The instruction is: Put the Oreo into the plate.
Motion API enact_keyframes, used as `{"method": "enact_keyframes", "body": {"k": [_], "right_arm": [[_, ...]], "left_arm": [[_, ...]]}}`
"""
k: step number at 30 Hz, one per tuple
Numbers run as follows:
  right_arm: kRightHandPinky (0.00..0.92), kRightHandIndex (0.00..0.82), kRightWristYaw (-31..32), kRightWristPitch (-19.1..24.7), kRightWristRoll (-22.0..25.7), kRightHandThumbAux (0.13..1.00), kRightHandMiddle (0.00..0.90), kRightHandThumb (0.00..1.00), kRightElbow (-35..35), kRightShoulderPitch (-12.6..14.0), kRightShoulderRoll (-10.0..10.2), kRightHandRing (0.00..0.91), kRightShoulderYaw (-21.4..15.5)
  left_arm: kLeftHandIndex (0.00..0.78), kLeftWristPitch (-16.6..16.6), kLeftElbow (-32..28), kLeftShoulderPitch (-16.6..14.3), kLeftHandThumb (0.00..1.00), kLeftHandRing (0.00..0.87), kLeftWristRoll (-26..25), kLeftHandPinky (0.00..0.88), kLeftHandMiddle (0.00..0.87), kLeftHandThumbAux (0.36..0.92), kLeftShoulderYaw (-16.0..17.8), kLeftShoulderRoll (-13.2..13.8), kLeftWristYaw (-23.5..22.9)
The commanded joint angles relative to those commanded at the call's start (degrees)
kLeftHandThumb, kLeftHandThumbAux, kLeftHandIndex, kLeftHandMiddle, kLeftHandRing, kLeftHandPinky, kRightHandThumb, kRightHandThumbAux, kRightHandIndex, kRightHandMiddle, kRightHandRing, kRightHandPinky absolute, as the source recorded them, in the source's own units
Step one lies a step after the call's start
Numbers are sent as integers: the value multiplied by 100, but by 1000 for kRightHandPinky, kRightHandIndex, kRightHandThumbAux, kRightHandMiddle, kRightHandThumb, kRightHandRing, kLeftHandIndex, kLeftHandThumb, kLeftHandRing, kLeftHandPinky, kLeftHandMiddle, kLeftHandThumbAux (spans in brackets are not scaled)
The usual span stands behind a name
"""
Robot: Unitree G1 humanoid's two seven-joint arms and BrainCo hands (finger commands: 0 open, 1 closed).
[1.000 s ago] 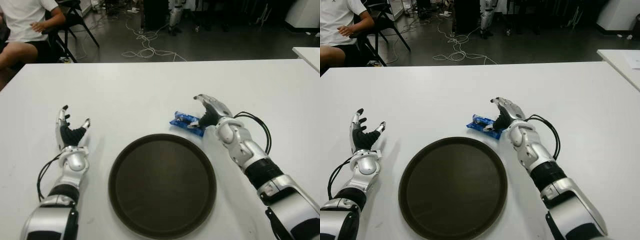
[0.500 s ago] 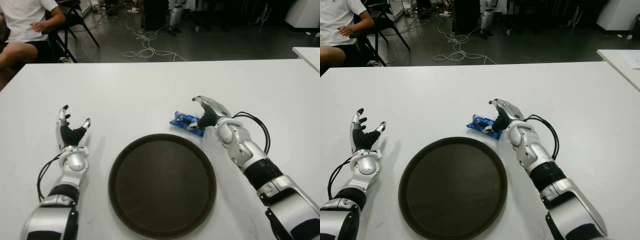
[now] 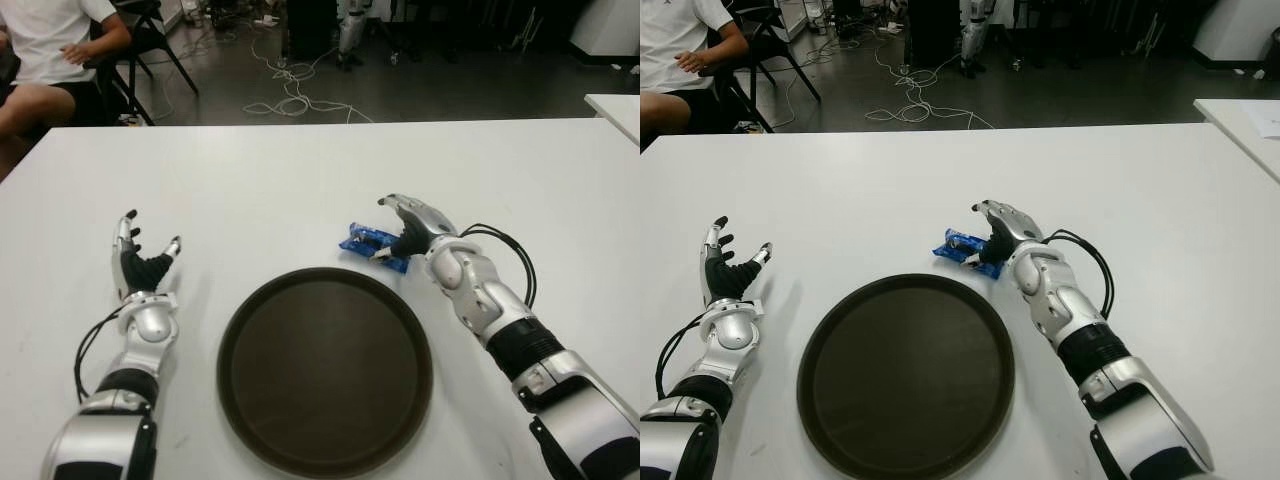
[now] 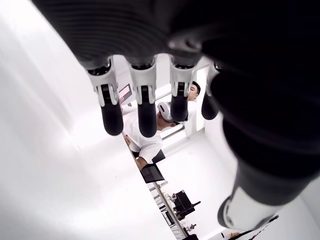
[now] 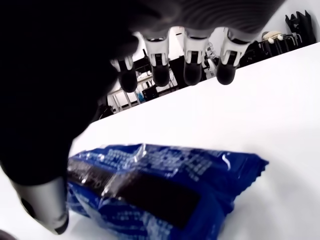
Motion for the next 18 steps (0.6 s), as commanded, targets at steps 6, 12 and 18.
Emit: {"method": "enact_keyframes", "body": {"k": [6, 12, 18], "right_arm": [[25, 0, -7, -74, 4, 719, 0, 0, 132, -65, 48, 0, 24], [20, 0, -4, -78, 6, 718, 0, 0, 172, -88, 73, 0, 32], [22, 0, 11, -64, -4, 714, 0, 0, 251, -134, 97, 0, 54]], "left_arm": [[114, -20, 4, 5, 255, 130, 35, 193, 105, 777, -19, 15, 49], [112, -10, 1, 0, 254, 137, 58, 191, 113, 785, -40, 23, 81], [110, 38, 2, -6, 242, 139, 52, 202, 114, 777, -51, 22, 91]]}}
